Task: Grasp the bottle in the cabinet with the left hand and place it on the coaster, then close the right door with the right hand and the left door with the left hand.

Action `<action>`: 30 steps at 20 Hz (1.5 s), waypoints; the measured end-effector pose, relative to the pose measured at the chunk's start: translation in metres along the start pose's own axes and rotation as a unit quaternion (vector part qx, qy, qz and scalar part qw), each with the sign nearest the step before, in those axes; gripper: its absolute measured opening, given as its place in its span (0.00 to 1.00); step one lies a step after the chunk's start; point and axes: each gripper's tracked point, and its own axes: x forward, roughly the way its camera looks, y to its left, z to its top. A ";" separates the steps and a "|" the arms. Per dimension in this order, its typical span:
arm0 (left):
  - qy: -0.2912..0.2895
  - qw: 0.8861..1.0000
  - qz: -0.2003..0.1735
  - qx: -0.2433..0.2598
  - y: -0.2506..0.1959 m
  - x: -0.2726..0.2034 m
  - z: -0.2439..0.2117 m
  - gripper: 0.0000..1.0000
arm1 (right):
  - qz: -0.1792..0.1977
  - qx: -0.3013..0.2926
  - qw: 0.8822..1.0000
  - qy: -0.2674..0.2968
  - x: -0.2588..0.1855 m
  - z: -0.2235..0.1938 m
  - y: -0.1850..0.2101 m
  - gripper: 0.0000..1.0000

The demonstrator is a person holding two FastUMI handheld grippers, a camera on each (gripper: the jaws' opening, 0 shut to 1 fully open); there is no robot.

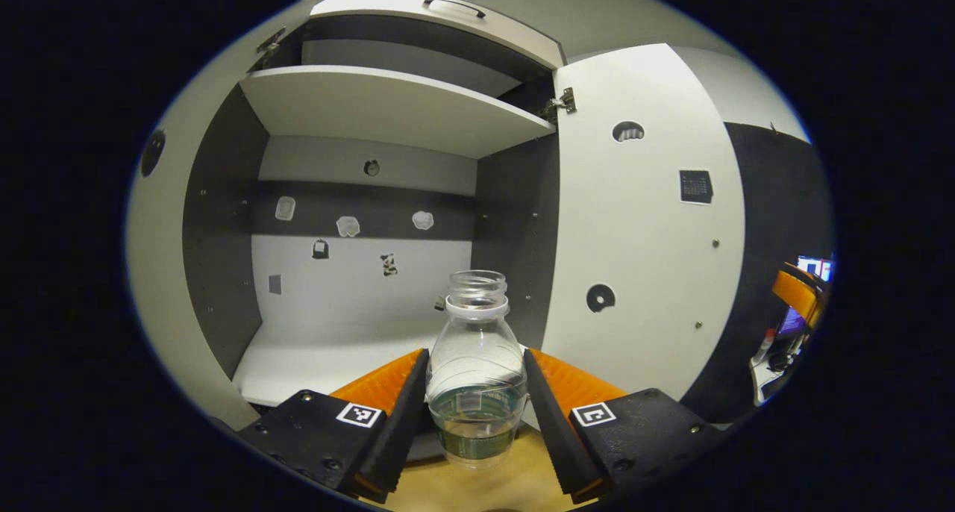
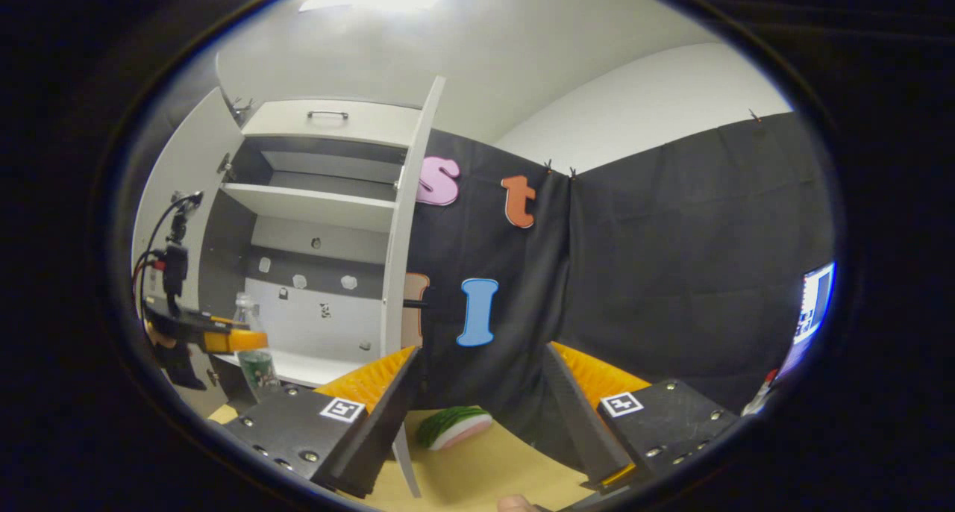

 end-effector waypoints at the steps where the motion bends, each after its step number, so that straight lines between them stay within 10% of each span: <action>1: 0.003 1.000 -0.008 -0.004 -0.005 -0.006 -0.011 0.78 | -0.002 0.001 1.000 -0.001 0.000 0.001 -0.002 0.95; 19: 0.132 0.990 0.004 -0.039 -0.006 -0.046 -0.223 0.79 | -0.091 -0.056 0.994 -0.023 -0.021 0.028 -0.080 0.99; 30: 0.174 0.981 0.039 -0.076 -0.008 -0.052 -0.298 0.79 | -0.077 -0.064 0.995 -0.024 -0.022 0.033 -0.075 0.99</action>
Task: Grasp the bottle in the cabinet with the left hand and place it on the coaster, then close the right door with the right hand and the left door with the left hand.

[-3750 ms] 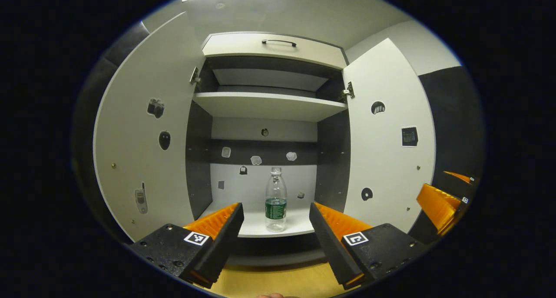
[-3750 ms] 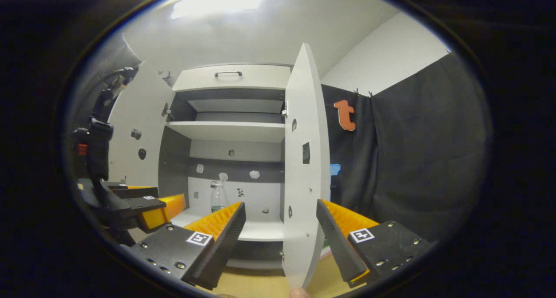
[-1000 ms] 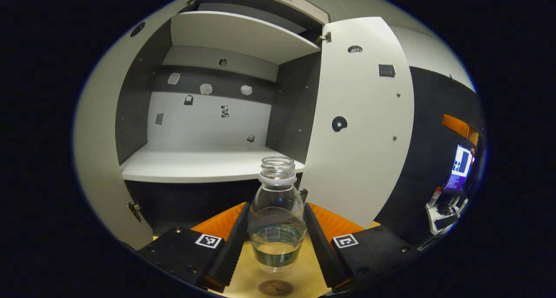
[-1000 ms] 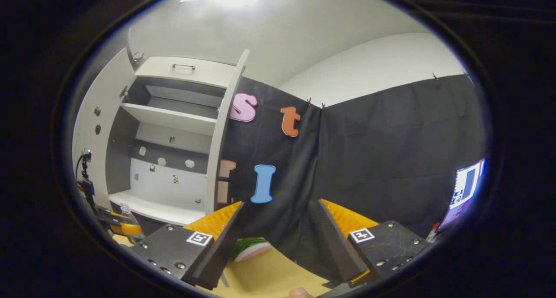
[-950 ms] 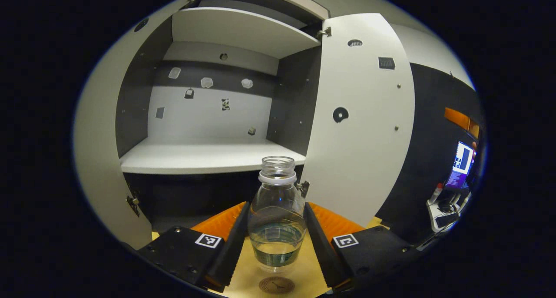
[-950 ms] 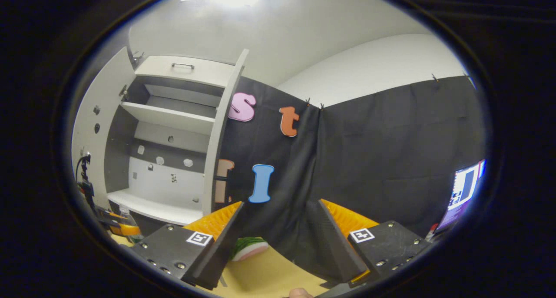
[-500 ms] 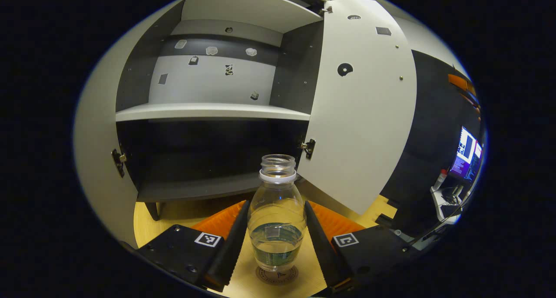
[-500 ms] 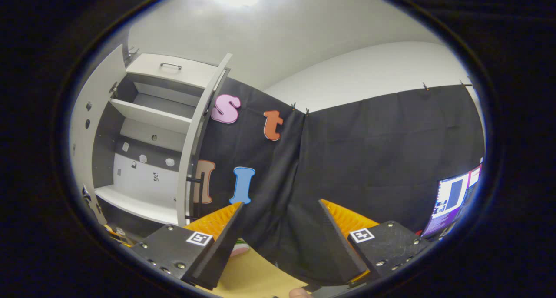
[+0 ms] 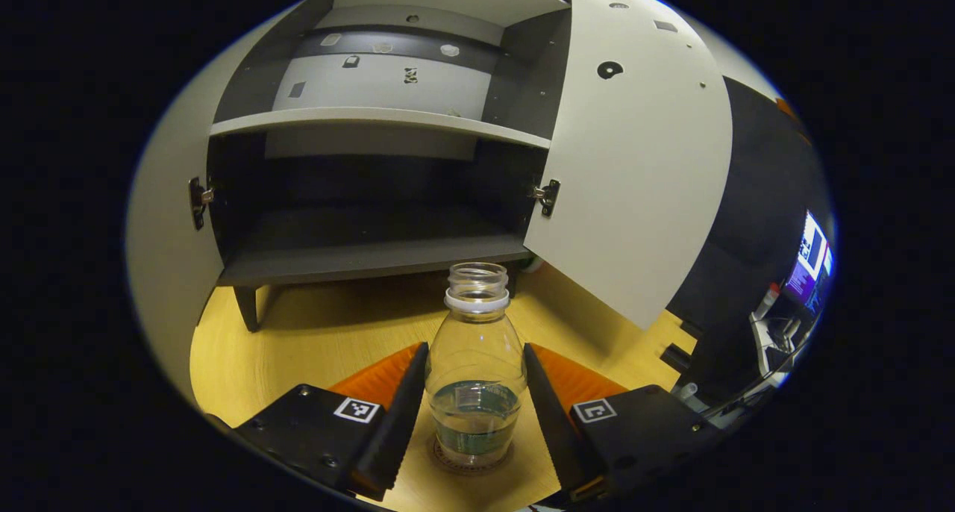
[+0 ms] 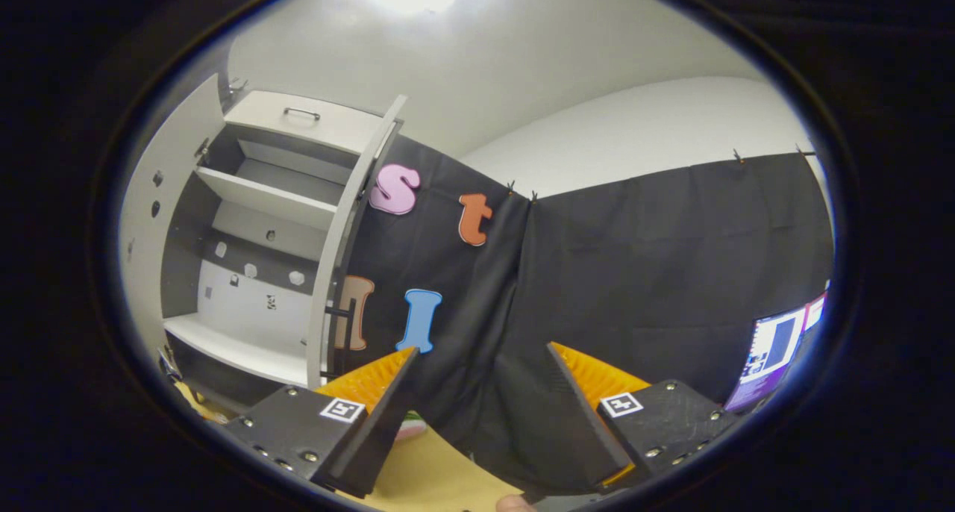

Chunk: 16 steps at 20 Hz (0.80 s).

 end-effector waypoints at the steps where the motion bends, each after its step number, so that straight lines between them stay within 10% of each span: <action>1: -0.003 1.000 0.009 -0.004 0.003 -0.001 -0.003 0.79 | 0.000 -0.001 1.000 0.001 0.000 -0.001 0.000 0.99; 16: 0.001 1.000 0.014 0.028 -0.006 -0.027 -0.020 0.80 | 0.020 0.005 1.000 0.018 0.003 -0.018 0.018 0.99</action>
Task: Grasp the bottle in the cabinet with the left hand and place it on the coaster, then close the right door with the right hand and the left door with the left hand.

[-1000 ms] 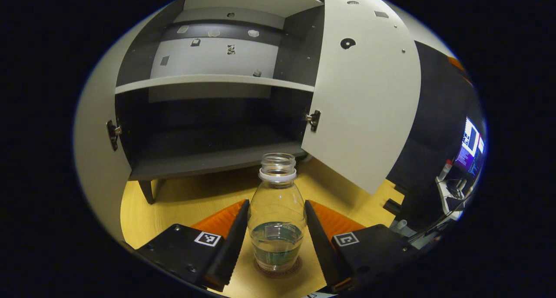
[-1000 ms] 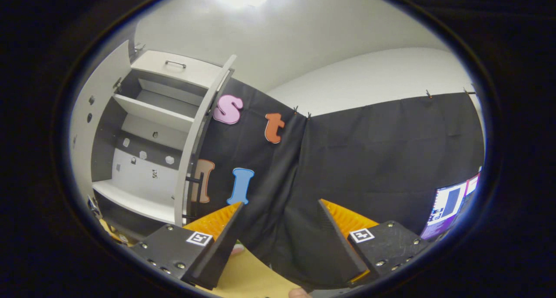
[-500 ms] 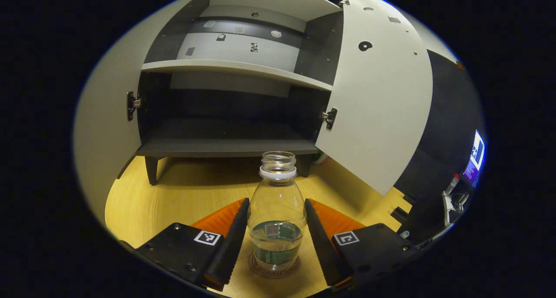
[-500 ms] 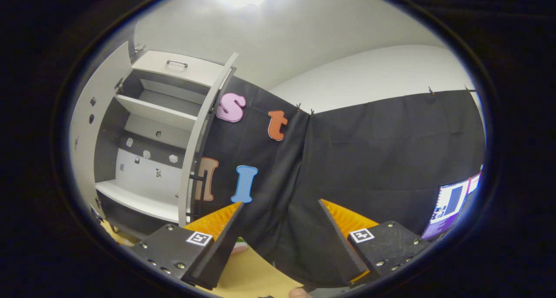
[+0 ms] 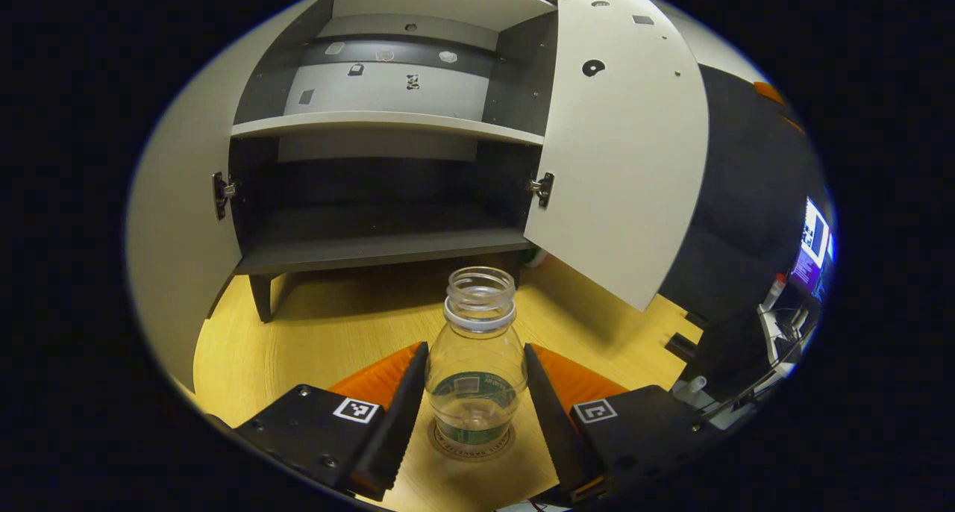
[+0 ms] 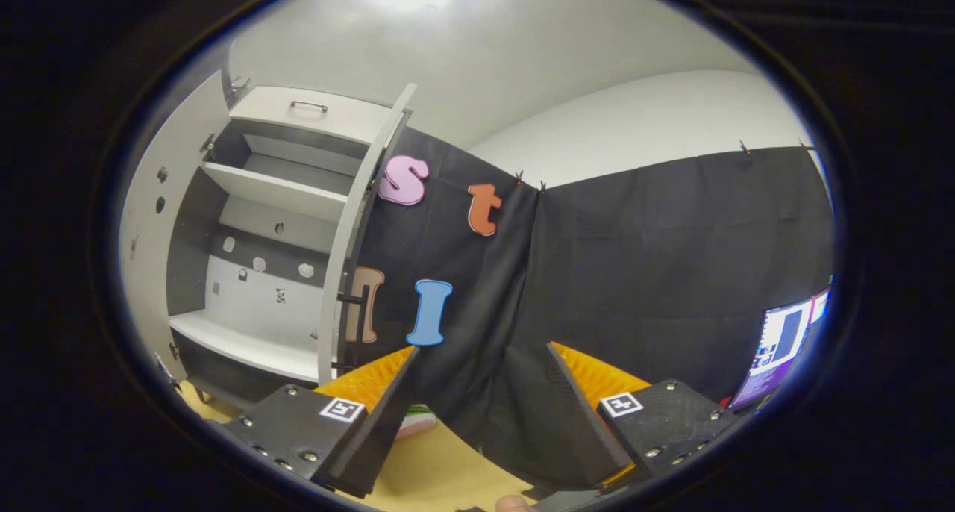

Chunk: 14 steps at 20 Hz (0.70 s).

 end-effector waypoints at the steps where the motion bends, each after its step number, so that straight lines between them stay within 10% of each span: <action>1: 0.004 1.000 0.001 -0.002 0.000 -0.002 -0.002 0.80 | 0.002 0.001 1.000 0.001 0.001 -0.003 0.003 0.95; 14: 0.006 1.000 -0.008 0.021 -0.016 -0.016 0.021 0.92 | 0.018 0.025 0.999 0.008 0.015 -0.013 0.016 0.95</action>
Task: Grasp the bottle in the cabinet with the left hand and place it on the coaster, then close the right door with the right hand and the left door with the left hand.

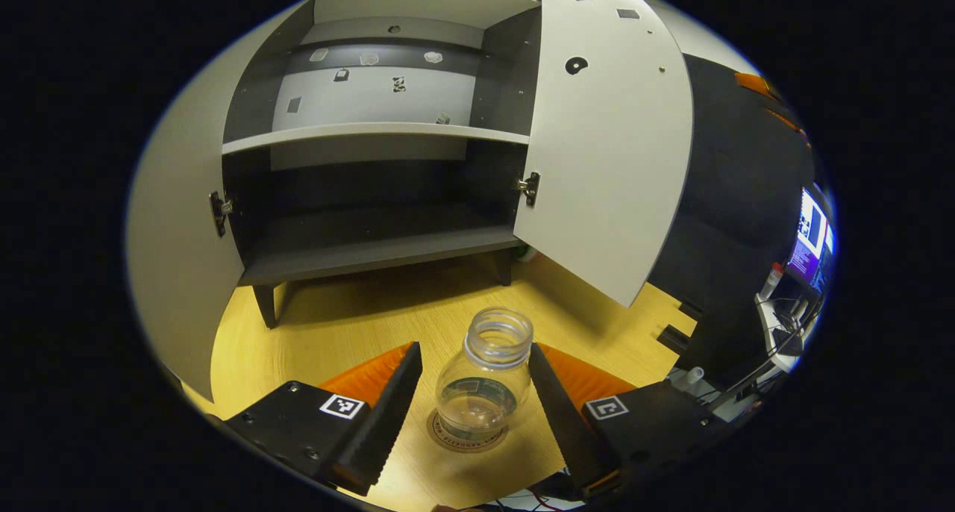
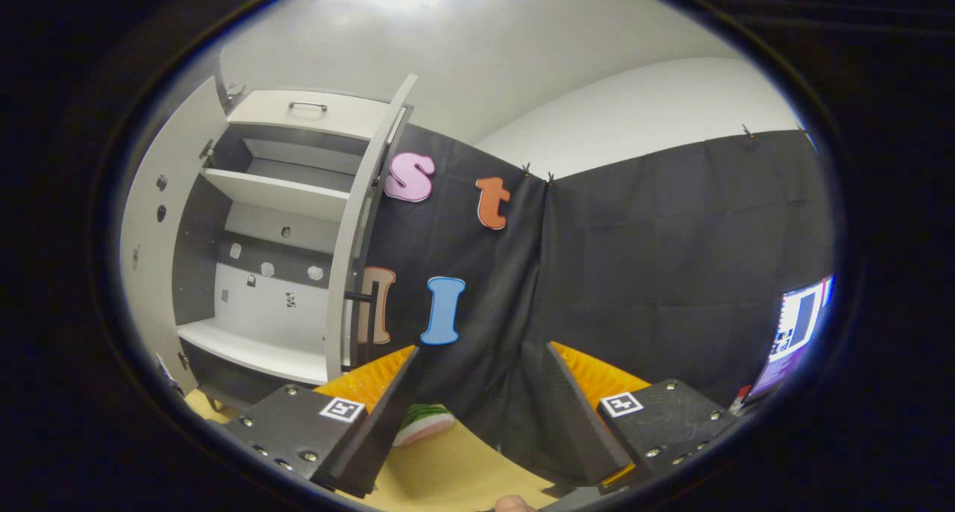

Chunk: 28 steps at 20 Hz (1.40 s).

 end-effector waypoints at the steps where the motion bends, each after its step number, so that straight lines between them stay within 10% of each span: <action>1: -0.005 1.000 -0.003 0.000 -0.003 -0.003 0.008 0.92 | 0.002 0.001 1.000 0.000 0.001 -0.001 0.002 0.95; 7: -0.085 0.996 0.004 0.008 -0.013 -0.043 0.111 0.93 | 0.032 0.010 0.999 -0.014 0.022 0.010 0.022 0.99; 14: -0.188 0.975 0.118 0.022 0.020 -0.113 0.252 0.97 | 0.105 0.045 0.993 -0.020 0.062 0.025 0.065 0.99; 28: -0.268 0.932 0.238 -0.047 0.074 -0.224 0.307 0.93 | 0.241 0.095 0.966 0.013 0.076 0.032 0.122 0.98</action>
